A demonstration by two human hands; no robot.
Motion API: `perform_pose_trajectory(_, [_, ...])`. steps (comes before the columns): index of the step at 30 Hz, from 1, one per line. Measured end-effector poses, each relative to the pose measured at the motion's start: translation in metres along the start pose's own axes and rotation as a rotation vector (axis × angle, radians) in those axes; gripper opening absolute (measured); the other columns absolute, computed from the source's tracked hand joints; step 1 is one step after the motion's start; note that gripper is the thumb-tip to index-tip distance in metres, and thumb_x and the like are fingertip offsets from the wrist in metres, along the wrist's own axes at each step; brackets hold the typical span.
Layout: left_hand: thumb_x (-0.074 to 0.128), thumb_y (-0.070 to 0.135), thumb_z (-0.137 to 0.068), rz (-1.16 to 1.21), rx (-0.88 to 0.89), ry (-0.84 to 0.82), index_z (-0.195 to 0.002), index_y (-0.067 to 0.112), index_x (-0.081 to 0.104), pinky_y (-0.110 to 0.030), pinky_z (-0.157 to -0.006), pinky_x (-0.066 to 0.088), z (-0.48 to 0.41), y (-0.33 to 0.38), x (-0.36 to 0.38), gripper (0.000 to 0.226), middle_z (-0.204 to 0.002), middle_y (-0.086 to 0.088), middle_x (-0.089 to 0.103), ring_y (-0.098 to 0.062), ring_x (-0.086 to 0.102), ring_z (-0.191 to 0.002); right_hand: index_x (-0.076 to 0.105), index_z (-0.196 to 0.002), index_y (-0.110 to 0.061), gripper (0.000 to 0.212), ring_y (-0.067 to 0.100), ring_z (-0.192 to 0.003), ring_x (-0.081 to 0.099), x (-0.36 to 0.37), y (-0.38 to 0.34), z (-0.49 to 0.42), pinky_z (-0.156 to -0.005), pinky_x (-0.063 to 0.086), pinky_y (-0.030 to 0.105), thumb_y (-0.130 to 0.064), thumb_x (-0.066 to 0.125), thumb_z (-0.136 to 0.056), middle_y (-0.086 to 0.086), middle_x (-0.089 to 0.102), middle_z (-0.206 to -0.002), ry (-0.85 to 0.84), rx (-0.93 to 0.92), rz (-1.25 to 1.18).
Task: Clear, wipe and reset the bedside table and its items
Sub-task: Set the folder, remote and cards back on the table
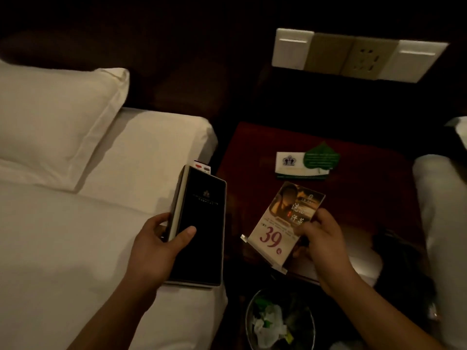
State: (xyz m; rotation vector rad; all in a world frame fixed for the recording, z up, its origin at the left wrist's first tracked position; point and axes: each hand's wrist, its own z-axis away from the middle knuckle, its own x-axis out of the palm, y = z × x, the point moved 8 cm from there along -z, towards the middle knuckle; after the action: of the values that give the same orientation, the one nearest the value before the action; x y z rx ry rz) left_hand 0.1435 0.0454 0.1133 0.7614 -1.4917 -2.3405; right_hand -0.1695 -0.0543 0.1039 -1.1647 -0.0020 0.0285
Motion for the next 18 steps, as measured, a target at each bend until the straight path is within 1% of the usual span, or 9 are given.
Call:
perform_pose_trajectory(2, [0.083, 0.035, -0.076, 0.001, 0.005, -0.071, -0.134, 0.03, 0.054, -0.015, -0.072, 0.051, -0.007, 0.006, 0.035, 0.065, -0.116, 0.011, 0.061, -0.004, 0.063, -0.103, 0.061, -0.093, -0.021, 0.025, 0.019, -0.069, 0.072, -0.025, 0.003, -0.008, -0.043, 0.047, 0.029, 0.002, 0.053, -0.086, -0.004, 0.073, -0.08, 0.065, 0.019, -0.036])
perform_pose_trajectory(4, [0.083, 0.03, -0.076, 0.04, -0.024, -0.151, -0.137, 0.023, 0.054, -0.028, -0.086, 0.057, -0.018, 0.007, 0.067, 0.068, -0.125, 0.003, 0.064, -0.013, 0.063, -0.114, 0.061, -0.095, -0.017, 0.025, 0.019, -0.066, 0.072, -0.045, 0.005, -0.015, -0.043, 0.047, 0.032, 0.004, 0.052, -0.086, -0.002, 0.073, -0.079, 0.131, 0.026, -0.079])
perform_pose_trajectory(6, [0.084, 0.028, -0.075, 0.059, -0.059, -0.217, -0.136, 0.02, 0.055, -0.034, -0.089, 0.059, -0.031, 0.005, 0.089, 0.067, -0.122, -0.002, 0.07, -0.017, 0.07, -0.108, 0.06, -0.098, -0.012, 0.023, 0.019, -0.063, 0.071, -0.058, 0.005, -0.023, -0.045, 0.047, 0.035, 0.006, 0.051, -0.085, 0.003, 0.073, -0.081, 0.181, 0.026, -0.11])
perform_pose_trajectory(9, [0.085, 0.033, -0.066, 0.08, -0.085, -0.271, -0.126, 0.025, 0.059, -0.017, -0.066, 0.058, -0.054, -0.002, 0.108, 0.065, -0.099, 0.006, 0.078, -0.007, 0.075, -0.089, 0.058, -0.101, -0.006, 0.022, 0.02, -0.06, 0.068, -0.068, 0.001, -0.036, -0.045, 0.045, 0.035, 0.007, 0.051, -0.086, 0.011, 0.07, -0.087, 0.228, 0.021, -0.105])
perform_pose_trajectory(10, [0.084, 0.035, -0.062, 0.081, -0.101, -0.28, -0.124, 0.026, 0.061, -0.016, -0.063, 0.057, -0.062, -0.006, 0.112, 0.068, -0.097, 0.008, 0.078, -0.008, 0.075, -0.087, 0.058, -0.102, -0.006, 0.023, 0.019, -0.06, 0.068, -0.072, 0.0, -0.039, -0.045, 0.044, 0.035, 0.008, 0.05, -0.086, 0.011, 0.07, -0.087, 0.254, 0.017, -0.106])
perform_pose_trajectory(13, [0.085, 0.042, -0.055, 0.023, -0.148, -0.326, -0.129, 0.026, 0.06, -0.029, -0.072, 0.061, -0.085, -0.014, 0.124, 0.08, -0.103, 0.001, 0.077, -0.013, 0.076, -0.088, 0.061, -0.101, -0.012, 0.026, 0.018, -0.063, 0.069, -0.083, -0.001, -0.051, -0.049, 0.048, 0.033, 0.007, 0.049, -0.087, 0.009, 0.072, -0.089, 0.342, -0.003, -0.119])
perform_pose_trajectory(16, [0.086, 0.036, -0.066, -0.043, -0.149, -0.359, -0.132, 0.027, 0.057, -0.044, -0.087, 0.059, -0.102, -0.02, 0.128, 0.073, -0.109, -0.003, 0.074, -0.019, 0.074, -0.095, 0.065, -0.103, -0.018, 0.032, 0.022, -0.075, 0.071, -0.091, 0.008, -0.064, -0.057, 0.054, 0.036, 0.007, 0.052, -0.089, 0.004, 0.074, -0.094, 0.399, 0.015, -0.142])
perform_pose_trajectory(17, [0.085, 0.032, -0.072, -0.07, -0.137, -0.365, -0.131, 0.028, 0.057, -0.043, -0.086, 0.06, -0.105, -0.021, 0.128, 0.065, -0.108, -0.002, 0.074, -0.018, 0.074, -0.094, 0.065, -0.107, -0.017, 0.034, 0.021, -0.076, 0.072, -0.092, 0.015, -0.066, -0.058, 0.056, 0.036, 0.008, 0.052, -0.089, 0.004, 0.073, -0.095, 0.428, 0.039, -0.172])
perform_pose_trajectory(18, [0.083, 0.03, -0.076, -0.094, -0.125, -0.373, -0.127, 0.03, 0.059, -0.035, -0.081, 0.061, -0.107, -0.023, 0.128, 0.057, -0.104, 0.001, 0.075, -0.013, 0.074, -0.091, 0.062, -0.115, -0.012, 0.036, 0.017, -0.076, 0.072, -0.094, 0.024, -0.066, -0.058, 0.058, 0.035, 0.012, 0.052, -0.088, 0.004, 0.072, -0.096, 0.461, 0.066, -0.205])
